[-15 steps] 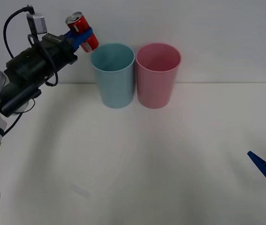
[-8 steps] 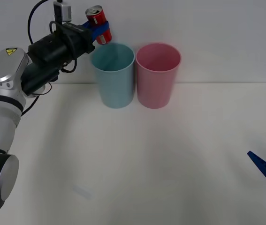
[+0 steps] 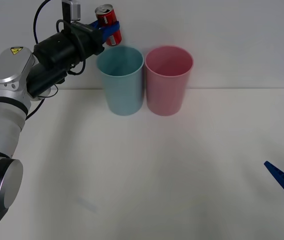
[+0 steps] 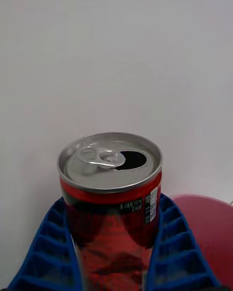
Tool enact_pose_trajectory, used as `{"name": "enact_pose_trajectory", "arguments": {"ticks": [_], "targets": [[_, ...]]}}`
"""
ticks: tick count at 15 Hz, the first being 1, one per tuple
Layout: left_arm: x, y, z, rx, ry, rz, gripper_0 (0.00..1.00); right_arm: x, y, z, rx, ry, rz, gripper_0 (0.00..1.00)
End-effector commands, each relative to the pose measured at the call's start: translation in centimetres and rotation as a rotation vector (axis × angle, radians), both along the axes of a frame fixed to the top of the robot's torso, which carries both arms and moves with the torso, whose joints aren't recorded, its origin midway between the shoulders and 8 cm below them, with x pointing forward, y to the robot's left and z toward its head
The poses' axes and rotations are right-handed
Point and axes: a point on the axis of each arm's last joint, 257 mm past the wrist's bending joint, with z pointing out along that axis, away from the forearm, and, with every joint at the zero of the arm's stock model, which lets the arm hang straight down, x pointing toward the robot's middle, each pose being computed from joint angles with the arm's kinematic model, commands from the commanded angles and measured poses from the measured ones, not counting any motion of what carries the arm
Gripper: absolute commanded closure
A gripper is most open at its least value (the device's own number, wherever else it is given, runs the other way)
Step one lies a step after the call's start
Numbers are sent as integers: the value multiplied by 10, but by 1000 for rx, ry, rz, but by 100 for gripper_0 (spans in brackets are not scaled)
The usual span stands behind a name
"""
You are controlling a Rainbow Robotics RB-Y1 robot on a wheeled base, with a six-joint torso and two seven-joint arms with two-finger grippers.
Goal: Grasp the object on the table and drop it into the matching bin: aluminum can to the light blue bin, PET bottle to the pink bin.
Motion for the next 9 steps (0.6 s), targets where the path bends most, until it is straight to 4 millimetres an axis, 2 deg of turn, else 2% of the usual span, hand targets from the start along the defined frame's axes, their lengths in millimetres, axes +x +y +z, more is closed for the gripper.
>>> {"name": "enact_pose_trajectory", "arguments": {"ticks": [1, 9], "targets": [[-1, 0, -1, -2, 1, -3, 0, 0, 0, 0, 0, 0, 0, 0], [-7, 7, -8, -41, 13, -15, 0, 0, 0, 0, 0, 0, 0, 0]]}}
